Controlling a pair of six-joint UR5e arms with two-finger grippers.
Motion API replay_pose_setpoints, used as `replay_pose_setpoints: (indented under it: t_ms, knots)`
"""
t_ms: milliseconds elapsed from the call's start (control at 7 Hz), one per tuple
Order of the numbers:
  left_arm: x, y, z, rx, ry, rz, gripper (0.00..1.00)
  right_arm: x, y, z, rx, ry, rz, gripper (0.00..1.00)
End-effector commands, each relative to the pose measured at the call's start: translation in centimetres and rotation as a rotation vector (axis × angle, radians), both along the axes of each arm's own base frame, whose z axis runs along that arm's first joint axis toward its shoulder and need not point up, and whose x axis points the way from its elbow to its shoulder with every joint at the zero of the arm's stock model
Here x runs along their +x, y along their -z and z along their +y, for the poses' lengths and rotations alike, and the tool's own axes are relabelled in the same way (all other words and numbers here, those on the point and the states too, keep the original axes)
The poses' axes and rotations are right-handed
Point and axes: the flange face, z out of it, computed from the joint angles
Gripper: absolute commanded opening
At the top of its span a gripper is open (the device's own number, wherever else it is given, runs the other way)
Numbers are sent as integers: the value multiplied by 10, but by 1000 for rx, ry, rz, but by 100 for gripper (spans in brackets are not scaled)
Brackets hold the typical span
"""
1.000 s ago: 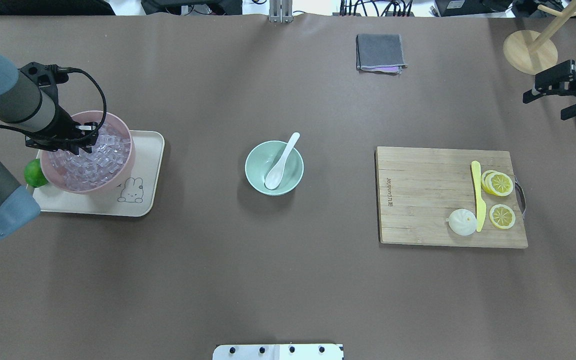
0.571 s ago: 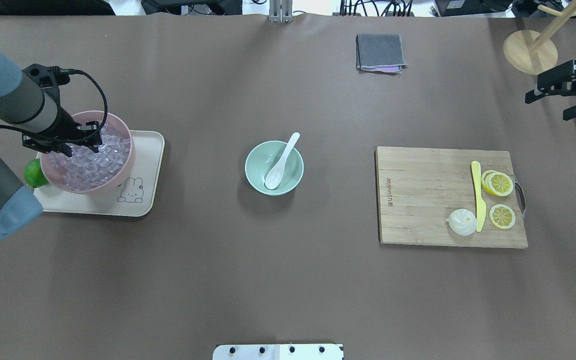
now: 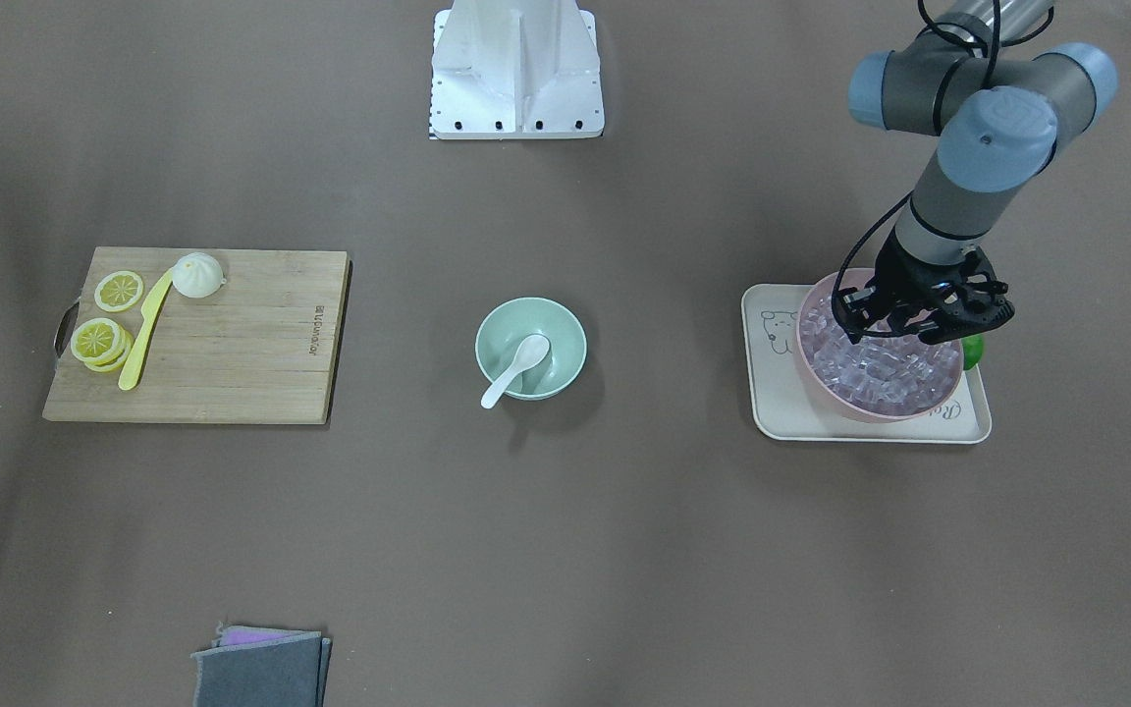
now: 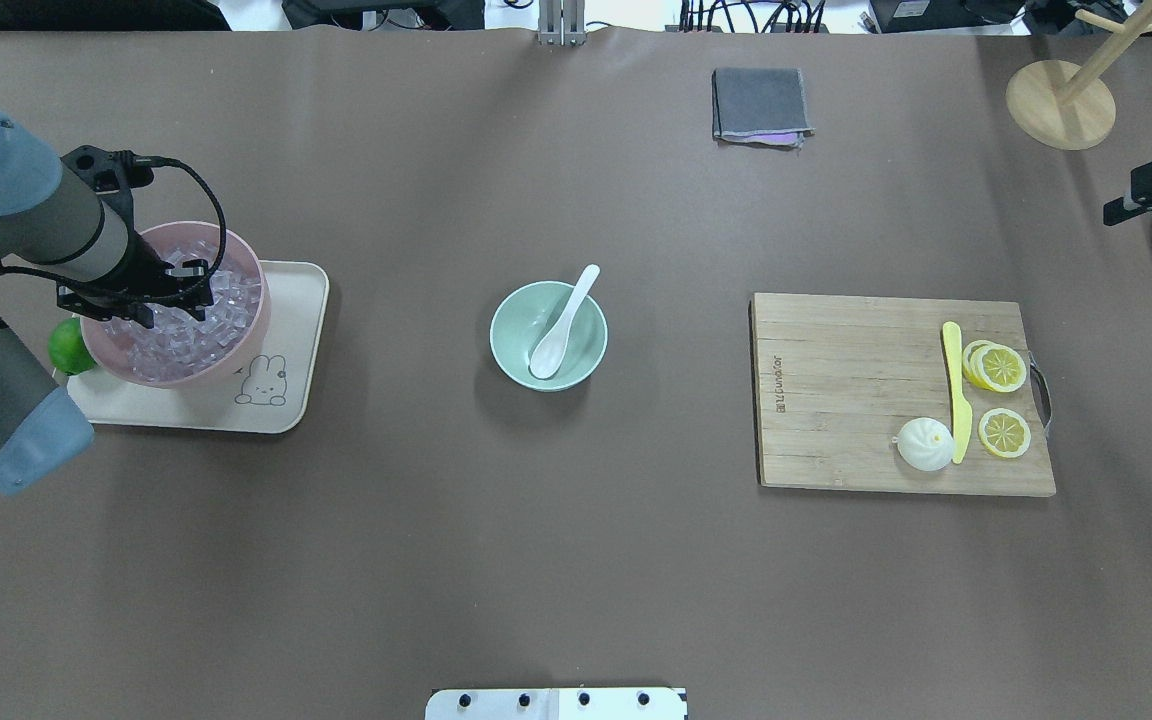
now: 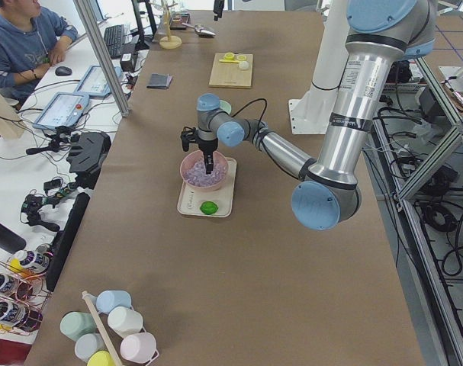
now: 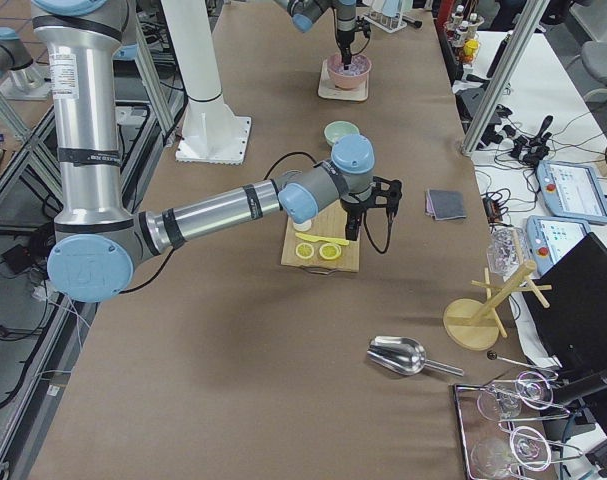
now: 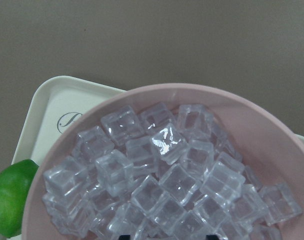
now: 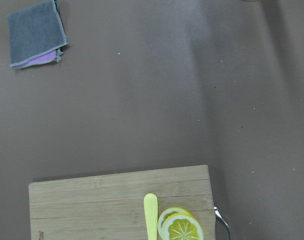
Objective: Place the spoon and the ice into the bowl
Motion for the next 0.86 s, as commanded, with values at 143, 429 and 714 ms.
replay_pose_setpoints:
  t_ms: [143, 429, 714]
  knots:
    - [10, -4, 7, -1, -21, -7, 56, 10, -14, 9, -1, 8, 5, 100]
    - [10, -6, 7, 3, -30, -11, 53, 15, -20, 12, -3, 7, 10, 100]
    - [9, -8, 7, 14, -46, -17, 53, 17, -26, 16, -7, 9, 14, 100]
